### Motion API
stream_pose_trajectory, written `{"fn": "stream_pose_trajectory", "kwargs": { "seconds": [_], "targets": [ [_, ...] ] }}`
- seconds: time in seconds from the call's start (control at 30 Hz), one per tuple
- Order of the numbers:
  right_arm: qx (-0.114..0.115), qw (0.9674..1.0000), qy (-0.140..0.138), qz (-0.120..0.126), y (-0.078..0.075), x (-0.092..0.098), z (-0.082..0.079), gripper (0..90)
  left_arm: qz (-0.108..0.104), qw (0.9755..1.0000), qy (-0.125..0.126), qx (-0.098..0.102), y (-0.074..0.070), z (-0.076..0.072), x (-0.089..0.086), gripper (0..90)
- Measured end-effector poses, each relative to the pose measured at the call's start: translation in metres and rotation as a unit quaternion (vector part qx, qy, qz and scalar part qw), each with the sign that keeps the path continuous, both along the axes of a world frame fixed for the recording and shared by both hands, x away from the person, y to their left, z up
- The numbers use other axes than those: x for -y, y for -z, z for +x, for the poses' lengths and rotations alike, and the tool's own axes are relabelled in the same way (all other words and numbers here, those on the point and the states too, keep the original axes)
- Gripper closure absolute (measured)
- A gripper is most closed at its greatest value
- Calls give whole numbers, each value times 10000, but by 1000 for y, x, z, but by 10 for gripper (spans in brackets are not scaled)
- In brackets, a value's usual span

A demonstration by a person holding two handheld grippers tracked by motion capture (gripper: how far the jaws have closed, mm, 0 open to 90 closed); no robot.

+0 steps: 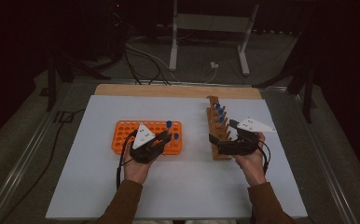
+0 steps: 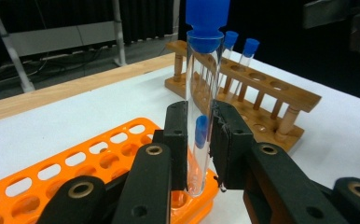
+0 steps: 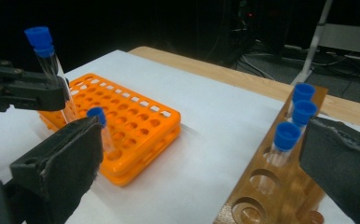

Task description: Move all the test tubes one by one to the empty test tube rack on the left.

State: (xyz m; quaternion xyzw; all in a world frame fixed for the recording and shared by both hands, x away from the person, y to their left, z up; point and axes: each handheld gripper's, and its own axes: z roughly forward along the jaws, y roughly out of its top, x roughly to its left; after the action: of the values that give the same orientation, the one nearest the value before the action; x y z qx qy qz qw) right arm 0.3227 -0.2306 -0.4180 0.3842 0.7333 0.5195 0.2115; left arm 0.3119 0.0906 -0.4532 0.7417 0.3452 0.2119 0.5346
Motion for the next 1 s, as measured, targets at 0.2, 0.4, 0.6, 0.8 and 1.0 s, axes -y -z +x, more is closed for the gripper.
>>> {"fn": "stream_pose_trajectory", "kwargs": {
  "seconds": [0.2,0.4,0.6,0.8,1.0],
  "targets": [
    [6,10000,29,13,0,2,-1,0,11,10000,-59,-42,9,5,4,780],
    [48,10000,34,29,-1,3,-2,0,49,9998,-143,-138,20,9,4,780],
    [39,10000,-1,25,-1,3,-2,0,96,9996,-175,-202,27,13,7,780],
    [23,10000,-39,39,0,3,-3,0,200,9993,-165,-282,34,15,9,780],
    [6,9999,-102,4,2,0,-3,0,279,9986,-198,-396,42,17,8,779]
  ]
}}
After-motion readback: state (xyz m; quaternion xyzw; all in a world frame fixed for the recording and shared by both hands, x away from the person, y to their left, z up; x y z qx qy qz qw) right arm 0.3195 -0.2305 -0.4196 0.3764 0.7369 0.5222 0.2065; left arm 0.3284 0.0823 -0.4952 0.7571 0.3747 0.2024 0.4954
